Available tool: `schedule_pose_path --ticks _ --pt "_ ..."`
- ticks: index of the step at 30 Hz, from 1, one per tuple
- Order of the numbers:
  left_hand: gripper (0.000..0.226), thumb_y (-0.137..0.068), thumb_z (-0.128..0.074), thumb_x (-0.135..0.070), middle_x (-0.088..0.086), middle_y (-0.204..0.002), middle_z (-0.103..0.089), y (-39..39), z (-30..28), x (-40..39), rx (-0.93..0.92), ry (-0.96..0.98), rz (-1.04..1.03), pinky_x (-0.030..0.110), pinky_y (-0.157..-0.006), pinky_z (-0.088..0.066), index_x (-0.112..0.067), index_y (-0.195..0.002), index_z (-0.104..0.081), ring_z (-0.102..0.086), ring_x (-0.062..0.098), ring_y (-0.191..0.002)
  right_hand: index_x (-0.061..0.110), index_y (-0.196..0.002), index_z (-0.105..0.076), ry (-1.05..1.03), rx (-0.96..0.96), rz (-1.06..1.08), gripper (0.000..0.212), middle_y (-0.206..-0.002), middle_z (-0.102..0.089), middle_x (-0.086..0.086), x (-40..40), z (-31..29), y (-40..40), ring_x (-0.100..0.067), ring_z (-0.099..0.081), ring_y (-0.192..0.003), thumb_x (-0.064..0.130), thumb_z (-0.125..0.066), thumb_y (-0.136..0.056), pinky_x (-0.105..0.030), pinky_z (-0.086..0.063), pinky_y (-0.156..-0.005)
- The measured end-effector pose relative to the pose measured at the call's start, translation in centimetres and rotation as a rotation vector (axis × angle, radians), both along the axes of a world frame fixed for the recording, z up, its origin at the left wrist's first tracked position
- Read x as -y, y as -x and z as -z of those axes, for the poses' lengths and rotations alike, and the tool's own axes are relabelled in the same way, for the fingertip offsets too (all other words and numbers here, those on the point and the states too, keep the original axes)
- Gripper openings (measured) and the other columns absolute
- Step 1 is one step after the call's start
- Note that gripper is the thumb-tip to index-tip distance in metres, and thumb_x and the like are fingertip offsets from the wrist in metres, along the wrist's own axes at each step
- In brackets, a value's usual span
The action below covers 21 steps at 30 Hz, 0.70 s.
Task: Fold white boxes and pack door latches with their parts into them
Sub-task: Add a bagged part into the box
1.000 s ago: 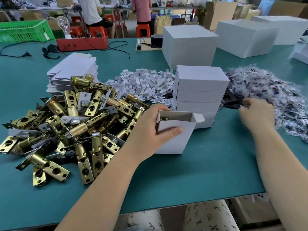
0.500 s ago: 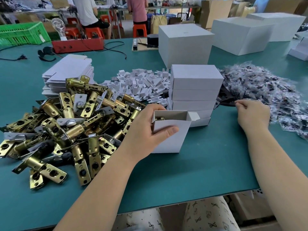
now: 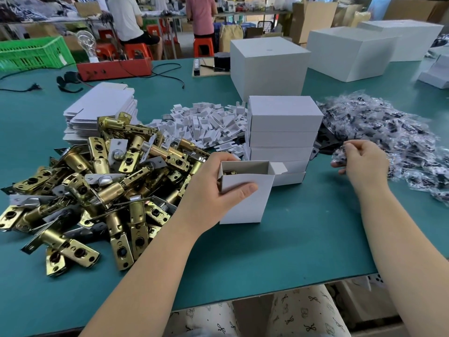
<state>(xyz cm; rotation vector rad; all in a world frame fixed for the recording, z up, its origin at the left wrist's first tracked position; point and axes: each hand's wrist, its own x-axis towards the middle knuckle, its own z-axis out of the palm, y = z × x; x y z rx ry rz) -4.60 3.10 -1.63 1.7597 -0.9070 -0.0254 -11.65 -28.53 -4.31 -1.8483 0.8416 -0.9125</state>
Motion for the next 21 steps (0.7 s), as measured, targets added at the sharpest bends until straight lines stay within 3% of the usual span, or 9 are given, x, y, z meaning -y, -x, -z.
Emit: schedule_pose_path --ticks 2,5,8,11,14,18,21 --pt "0.041 -0.071 -0.070 -0.062 -0.022 -0.099 -0.062 0.0 0.0 0.0 0.000 0.009 0.009 0.011 -0.075 -0.048 -0.047 -0.104 -0.049 -0.061 0.002 -0.094 0.012 -0.106 -0.058 0.023 0.075 0.058 0.016 -0.087 -0.061 -0.003 -0.1 -0.8 0.6 0.001 -0.062 -0.047 0.015 -0.044 -0.100 -0.013 -0.045 -0.040" --pt "0.041 -0.071 -0.072 -0.058 -0.020 -0.099 -0.063 0.0 0.1 -0.1 -0.007 0.019 0.019 0.015 -0.077 -0.050 -0.045 -0.104 -0.050 -0.062 0.004 -0.095 0.004 -0.113 -0.059 0.100 0.245 0.135 0.024 -0.077 -0.056 0.008 -1.4 -2.6 1.3 0.002 -0.061 -0.052 0.017 -0.044 -0.099 -0.013 -0.046 -0.047" --pt "0.037 -0.074 -0.070 -0.056 -0.022 -0.100 -0.062 0.0 0.1 -0.1 0.002 0.024 0.027 0.018 -0.079 -0.051 -0.045 -0.104 -0.051 -0.062 0.005 -0.097 0.020 -0.110 -0.061 0.251 0.400 0.083 0.019 -0.077 -0.059 0.019 -5.3 -4.9 1.8 -0.008 -0.061 -0.069 0.024 -0.047 -0.098 -0.028 -0.050 -0.062" --pt "0.032 -0.080 -0.063 -0.054 -0.024 -0.098 -0.062 0.1 -0.1 -0.1 0.017 0.018 0.043 0.016 -0.076 -0.049 -0.041 -0.106 -0.050 -0.062 0.006 -0.094 0.035 -0.103 -0.057 0.342 0.532 -0.197 0.016 -0.075 -0.064 0.026 -11.0 -6.6 2.1 0.001 -0.059 -0.066 0.022 -0.050 -0.097 -0.018 -0.049 -0.063" --pt "0.034 -0.080 -0.063 -0.053 -0.023 -0.095 -0.061 0.1 -0.3 -0.1 0.036 0.018 0.042 0.019 -0.074 -0.050 -0.037 -0.106 -0.051 -0.061 0.008 -0.092 0.039 -0.101 -0.058 0.457 0.453 -0.418 0.021 -0.078 -0.064 0.023 -16.2 -7.0 1.8 -0.006 -0.064 -0.072 0.021 -0.051 -0.094 -0.016 -0.049 -0.069" --pt "0.040 -0.079 -0.067 -0.046 -0.010 -0.100 -0.068 0.3 -0.5 -0.2 0.059 0.028 0.042 0.044 -0.081 -0.054 -0.024 -0.111 -0.054 -0.065 0.016 -0.099 0.017 -0.105 -0.064 0.532 0.279 -0.489 0.014 -0.083 -0.066 0.007 -18.4 -6.4 1.2 -0.019 -0.063 -0.081 0.017 -0.057 -0.092 -0.015 -0.043 -0.071" --pt "0.039 -0.079 -0.067 -0.044 -0.009 -0.103 -0.068 0.4 -0.6 -0.3 0.058 0.016 0.034 0.046 -0.083 -0.053 -0.024 -0.111 -0.055 -0.064 0.016 -0.103 0.005 -0.092 -0.068 0.657 0.157 -0.502 0.010 -0.077 -0.059 0.014 -17.9 -6.4 1.1 -0.019 -0.058 -0.083 0.012 -0.064 -0.085 -0.014 -0.038 -0.068"
